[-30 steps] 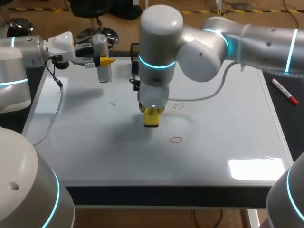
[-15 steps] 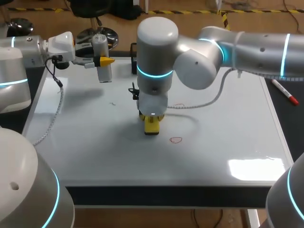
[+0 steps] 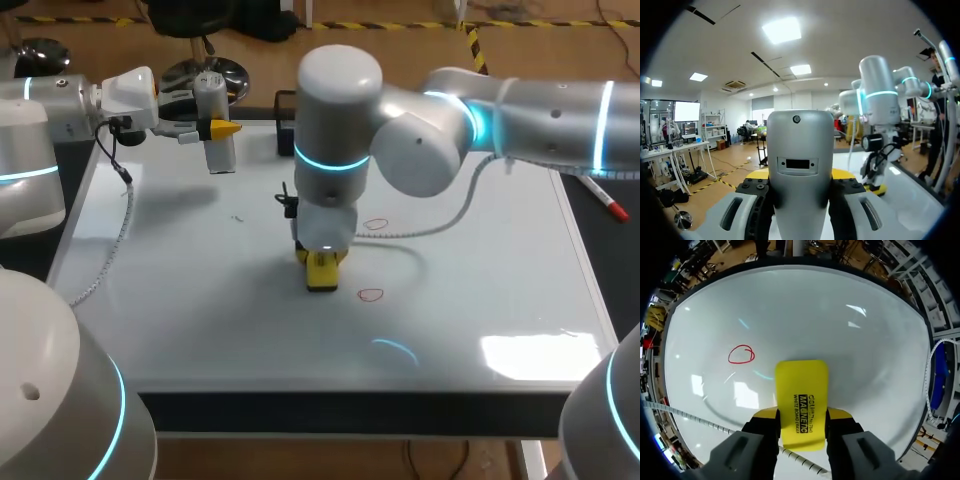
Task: Pick up the inspection probe, press it on each red-marked spot on the whiteboard one by one, put down the probe, pick up the eraser, and wipe off all the red marks.
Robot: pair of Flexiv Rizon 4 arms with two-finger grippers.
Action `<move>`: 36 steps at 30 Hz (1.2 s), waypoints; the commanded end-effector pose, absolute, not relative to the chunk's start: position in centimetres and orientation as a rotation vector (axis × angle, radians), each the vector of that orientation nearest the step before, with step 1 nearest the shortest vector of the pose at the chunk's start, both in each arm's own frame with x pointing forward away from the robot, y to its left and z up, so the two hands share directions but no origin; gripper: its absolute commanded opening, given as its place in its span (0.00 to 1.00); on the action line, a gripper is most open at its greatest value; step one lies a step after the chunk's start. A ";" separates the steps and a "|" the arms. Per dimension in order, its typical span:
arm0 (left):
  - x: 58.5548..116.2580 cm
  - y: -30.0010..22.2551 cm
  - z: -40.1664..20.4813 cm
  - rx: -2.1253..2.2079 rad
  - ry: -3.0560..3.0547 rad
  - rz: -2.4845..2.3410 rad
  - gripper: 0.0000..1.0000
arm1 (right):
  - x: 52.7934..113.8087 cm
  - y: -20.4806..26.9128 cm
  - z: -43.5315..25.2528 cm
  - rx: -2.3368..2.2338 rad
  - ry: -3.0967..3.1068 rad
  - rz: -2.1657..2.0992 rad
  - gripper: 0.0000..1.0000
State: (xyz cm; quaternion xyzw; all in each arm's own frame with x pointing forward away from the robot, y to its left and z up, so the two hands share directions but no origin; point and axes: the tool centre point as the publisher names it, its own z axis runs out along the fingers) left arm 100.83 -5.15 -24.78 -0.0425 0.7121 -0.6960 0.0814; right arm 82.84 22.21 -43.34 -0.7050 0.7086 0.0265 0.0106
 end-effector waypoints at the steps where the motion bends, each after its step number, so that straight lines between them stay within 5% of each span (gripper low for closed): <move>1: 100.9 -5.1 -24.8 -0.123 2.127 -2.083 0.00 | 82.7 21.6 -44.8 -2.202 2.215 0.085 0.00; 36: 100.9 -5.1 -24.8 -0.123 2.127 -2.083 0.00 | 83.4 18.7 -41.9 -2.200 2.242 0.034 0.00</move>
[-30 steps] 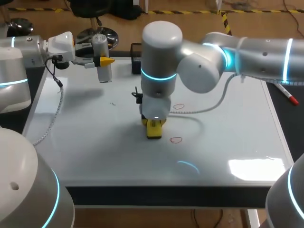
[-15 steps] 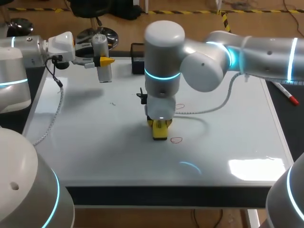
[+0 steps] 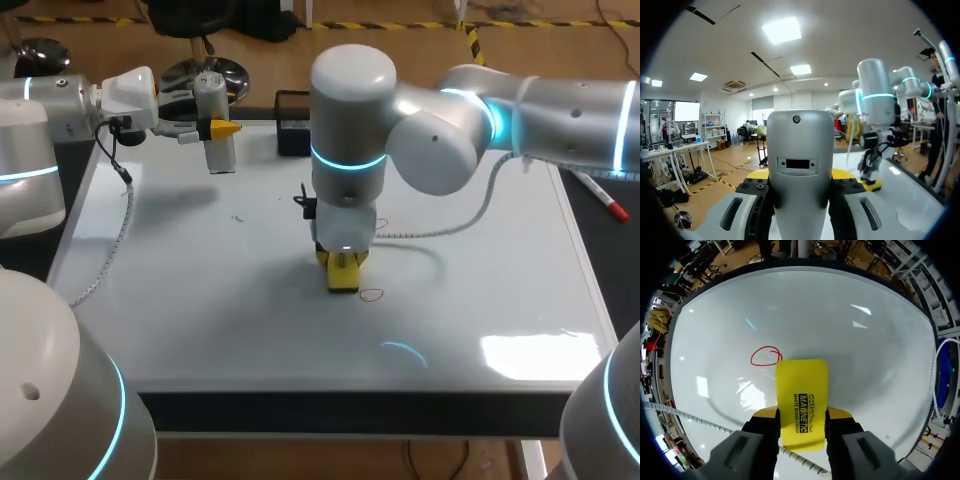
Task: Pick up the inspection probe, press it on each red-marked spot on the whiteboard one by one, put down the probe, pick up the eraser, and wipe off all the red marks.
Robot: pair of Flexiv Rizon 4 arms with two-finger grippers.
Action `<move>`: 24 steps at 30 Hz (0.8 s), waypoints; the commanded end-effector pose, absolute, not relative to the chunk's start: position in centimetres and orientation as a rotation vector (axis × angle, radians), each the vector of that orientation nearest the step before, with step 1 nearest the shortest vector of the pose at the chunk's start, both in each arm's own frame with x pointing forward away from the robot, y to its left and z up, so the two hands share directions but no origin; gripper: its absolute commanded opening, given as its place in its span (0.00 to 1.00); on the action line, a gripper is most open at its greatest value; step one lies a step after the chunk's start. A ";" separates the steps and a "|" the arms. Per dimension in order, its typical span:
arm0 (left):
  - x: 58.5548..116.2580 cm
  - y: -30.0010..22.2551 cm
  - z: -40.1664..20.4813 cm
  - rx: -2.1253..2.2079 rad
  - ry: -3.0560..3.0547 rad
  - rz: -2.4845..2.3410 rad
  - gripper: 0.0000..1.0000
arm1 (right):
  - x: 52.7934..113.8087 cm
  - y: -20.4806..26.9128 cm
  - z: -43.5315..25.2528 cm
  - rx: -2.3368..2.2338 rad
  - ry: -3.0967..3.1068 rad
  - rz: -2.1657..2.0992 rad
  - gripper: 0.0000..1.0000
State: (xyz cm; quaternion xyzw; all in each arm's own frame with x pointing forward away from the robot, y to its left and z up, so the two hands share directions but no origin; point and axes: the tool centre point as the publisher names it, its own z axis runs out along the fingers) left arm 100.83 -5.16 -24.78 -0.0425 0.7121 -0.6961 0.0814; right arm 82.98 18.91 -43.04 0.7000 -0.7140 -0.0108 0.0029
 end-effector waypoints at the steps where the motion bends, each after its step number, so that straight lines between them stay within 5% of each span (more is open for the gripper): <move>1: 100.9 -5.1 -24.8 -0.123 2.127 -2.083 0.00 | 83.7 18.7 -41.2 2.205 -2.255 -0.032 0.00; 24: 100.9 -5.1 -24.8 -0.123 2.127 -2.083 0.00 | 91.4 15.3 -34.8 2.208 -2.389 0.038 0.00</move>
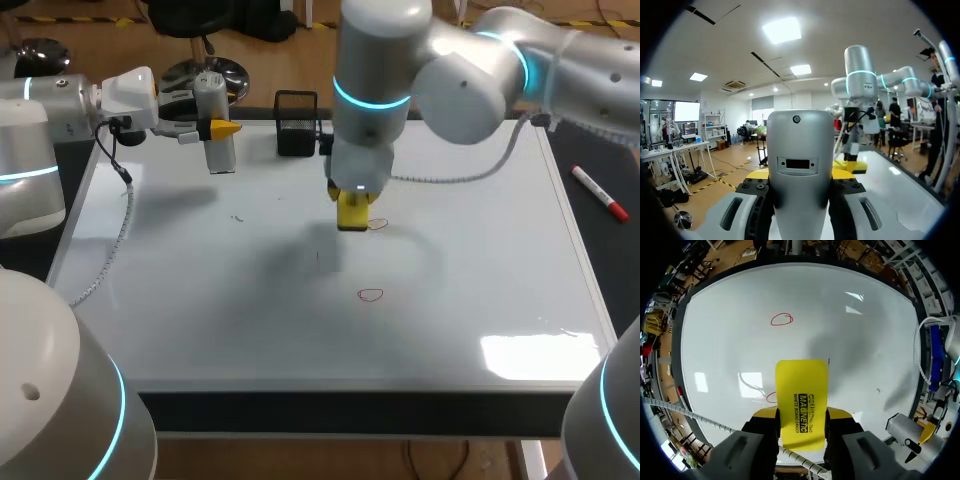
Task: Pick up the inspection probe, press it on each red-marked spot on the whiteboard one by one, put down the probe, pick up the eraser, and wipe off all the red marks.
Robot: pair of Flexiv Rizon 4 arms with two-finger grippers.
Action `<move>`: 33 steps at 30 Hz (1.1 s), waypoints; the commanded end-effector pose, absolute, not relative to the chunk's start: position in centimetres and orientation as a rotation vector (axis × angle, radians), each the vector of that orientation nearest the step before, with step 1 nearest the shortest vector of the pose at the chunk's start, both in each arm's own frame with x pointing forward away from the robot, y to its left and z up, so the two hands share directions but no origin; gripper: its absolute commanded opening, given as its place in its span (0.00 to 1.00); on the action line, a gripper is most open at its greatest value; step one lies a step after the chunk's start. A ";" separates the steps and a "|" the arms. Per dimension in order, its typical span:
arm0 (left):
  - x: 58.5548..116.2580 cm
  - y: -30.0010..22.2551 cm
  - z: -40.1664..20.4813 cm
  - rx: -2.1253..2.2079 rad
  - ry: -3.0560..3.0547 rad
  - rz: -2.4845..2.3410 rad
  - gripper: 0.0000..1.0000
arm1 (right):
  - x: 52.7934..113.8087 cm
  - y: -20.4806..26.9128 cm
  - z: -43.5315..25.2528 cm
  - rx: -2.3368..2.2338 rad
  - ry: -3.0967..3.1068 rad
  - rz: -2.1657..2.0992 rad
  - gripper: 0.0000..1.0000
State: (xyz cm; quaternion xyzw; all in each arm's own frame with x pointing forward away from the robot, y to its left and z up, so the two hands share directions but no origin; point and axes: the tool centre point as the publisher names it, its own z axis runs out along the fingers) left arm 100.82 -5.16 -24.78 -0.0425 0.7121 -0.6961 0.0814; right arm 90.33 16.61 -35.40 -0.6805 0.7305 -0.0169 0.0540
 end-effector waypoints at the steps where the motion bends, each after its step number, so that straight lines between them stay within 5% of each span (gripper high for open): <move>1: 100.9 -5.1 -24.8 -0.123 2.127 -2.083 0.00 | 92.0 14.8 -34.8 -2.048 2.227 -0.065 0.00; 33: 100.9 -5.1 -24.8 -0.123 2.127 -2.083 0.00 | 104.1 2.4 -33.9 -1.773 2.474 -0.151 0.00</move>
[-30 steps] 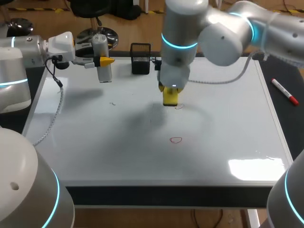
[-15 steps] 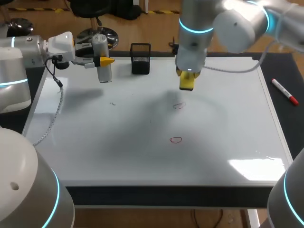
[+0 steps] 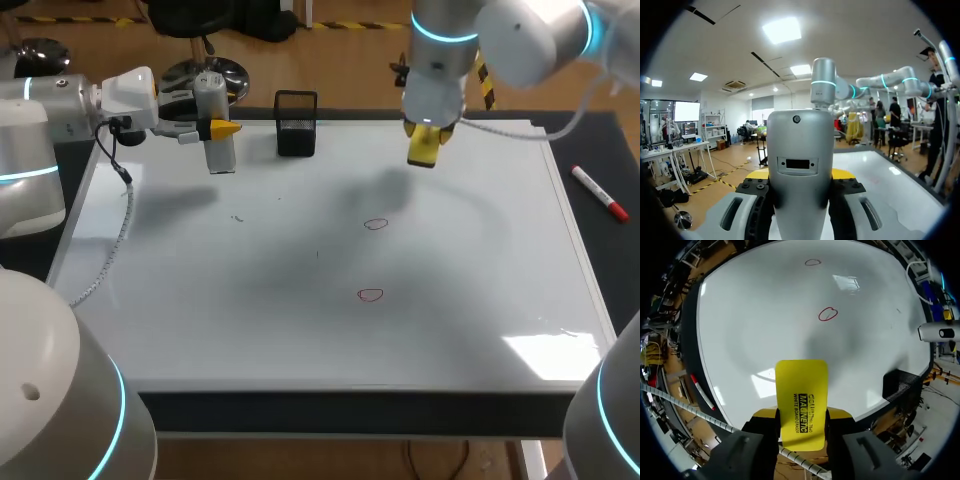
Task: Pick up the inspection probe, press it on each red-marked spot on the whiteboard one by one, put down the probe, pick up the eraser, and wipe off all the red marks.
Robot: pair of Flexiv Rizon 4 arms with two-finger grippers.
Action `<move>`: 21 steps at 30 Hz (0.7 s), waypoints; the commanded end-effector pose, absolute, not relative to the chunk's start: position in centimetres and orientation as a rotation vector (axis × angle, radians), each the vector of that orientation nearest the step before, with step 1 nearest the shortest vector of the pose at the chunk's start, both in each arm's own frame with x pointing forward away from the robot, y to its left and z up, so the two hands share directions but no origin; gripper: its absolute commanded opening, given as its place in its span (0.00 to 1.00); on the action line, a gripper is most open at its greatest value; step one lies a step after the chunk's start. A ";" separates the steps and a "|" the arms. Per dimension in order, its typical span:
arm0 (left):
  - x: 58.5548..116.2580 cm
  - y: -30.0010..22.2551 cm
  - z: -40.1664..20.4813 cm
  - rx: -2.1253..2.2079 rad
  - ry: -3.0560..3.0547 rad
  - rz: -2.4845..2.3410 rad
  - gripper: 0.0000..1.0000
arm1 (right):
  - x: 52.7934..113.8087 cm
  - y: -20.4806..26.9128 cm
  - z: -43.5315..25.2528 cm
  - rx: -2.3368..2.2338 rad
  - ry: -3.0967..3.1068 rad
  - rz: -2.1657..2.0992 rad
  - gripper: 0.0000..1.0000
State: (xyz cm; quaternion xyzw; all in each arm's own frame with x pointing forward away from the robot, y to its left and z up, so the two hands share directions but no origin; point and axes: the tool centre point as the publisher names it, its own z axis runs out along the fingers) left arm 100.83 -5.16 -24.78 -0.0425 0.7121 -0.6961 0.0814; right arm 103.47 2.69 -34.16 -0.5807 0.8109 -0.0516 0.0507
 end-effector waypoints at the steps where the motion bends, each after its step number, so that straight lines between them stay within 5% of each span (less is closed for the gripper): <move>1: 100.9 -5.1 -24.8 -0.123 2.127 -2.083 0.00 | 104.2 2.3 -33.9 -1.772 2.474 -0.154 0.00; 21: 100.9 -5.1 -24.8 -0.123 2.127 -2.083 0.00 | 105.9 1.3 -35.0 -1.761 2.495 -0.146 0.00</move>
